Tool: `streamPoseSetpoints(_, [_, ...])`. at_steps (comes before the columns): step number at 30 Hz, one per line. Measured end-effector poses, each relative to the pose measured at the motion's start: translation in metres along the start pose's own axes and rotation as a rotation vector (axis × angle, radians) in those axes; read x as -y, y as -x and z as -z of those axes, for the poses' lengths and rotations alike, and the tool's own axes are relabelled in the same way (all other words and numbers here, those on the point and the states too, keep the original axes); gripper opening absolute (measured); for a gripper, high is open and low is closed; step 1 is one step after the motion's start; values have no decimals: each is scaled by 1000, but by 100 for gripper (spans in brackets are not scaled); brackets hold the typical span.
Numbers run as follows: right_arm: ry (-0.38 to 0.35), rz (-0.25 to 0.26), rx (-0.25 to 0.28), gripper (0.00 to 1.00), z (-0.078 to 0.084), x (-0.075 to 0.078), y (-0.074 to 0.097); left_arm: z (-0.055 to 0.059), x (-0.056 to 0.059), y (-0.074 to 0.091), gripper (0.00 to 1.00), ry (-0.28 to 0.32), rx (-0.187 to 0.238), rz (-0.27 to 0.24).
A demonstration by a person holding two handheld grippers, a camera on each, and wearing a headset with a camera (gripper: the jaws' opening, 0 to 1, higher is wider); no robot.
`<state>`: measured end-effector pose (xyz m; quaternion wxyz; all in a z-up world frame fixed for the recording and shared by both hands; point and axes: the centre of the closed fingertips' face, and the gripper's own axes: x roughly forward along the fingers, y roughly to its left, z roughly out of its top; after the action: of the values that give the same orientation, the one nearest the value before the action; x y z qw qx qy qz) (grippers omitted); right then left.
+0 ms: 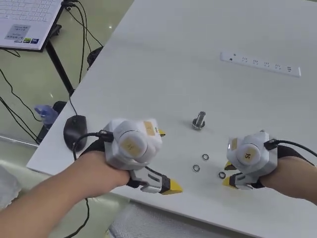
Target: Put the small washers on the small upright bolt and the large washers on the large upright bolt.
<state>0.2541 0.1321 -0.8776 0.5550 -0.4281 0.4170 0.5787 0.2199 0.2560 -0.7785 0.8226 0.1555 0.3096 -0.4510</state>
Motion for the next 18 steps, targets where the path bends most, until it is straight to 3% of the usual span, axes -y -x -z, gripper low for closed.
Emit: streamPoseSetpoints(18, [45, 12, -22, 19, -1, 2, -4, 7, 0, 0, 79, 21, -7, -2])
